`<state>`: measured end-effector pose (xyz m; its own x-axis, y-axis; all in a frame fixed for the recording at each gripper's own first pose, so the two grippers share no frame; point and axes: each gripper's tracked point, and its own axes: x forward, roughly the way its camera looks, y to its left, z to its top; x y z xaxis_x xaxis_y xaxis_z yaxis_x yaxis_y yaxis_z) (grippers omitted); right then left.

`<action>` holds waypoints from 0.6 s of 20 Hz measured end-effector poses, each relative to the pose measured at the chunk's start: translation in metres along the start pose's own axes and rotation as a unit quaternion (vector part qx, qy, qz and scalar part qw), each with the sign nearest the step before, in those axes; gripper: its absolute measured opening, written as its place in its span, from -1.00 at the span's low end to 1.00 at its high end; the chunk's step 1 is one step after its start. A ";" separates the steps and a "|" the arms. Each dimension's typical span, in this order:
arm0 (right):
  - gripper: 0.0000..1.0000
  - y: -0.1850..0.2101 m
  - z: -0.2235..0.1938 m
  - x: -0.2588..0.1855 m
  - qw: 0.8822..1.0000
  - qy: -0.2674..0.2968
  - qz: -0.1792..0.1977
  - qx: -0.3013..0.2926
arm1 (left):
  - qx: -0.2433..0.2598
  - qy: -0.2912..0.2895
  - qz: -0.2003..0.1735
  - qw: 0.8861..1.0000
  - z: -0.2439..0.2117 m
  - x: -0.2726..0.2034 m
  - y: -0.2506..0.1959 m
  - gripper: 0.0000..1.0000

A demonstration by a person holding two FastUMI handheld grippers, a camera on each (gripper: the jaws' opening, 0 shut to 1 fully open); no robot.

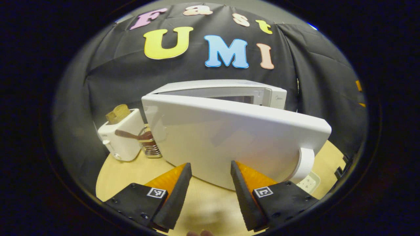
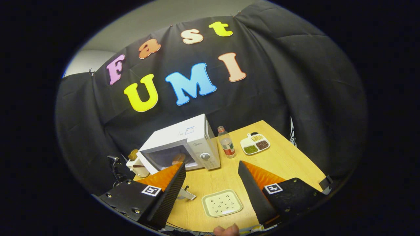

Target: Open the microwave oven with the left hand, put the food in, and close the microwave oven.

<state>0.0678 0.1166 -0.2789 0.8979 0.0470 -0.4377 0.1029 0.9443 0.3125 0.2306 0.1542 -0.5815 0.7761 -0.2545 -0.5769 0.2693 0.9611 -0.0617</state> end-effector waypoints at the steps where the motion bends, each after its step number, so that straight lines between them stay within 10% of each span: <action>1: 0.97 0.000 -0.002 -0.001 1.000 0.000 -0.008 0.000 | 0.003 -0.003 -0.011 1.000 0.005 0.010 -0.003 0.63; 12: 0.96 -0.008 -0.002 -0.001 0.998 0.000 -0.061 0.015 | 0.016 -0.039 -0.056 0.998 0.068 0.092 -0.042 0.66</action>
<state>0.0648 0.1093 -0.2825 0.8776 -0.0682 -0.4746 0.2248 0.9328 0.2817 0.3296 0.0831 -0.5771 0.7821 -0.3687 -0.5024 0.3737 0.9226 -0.0952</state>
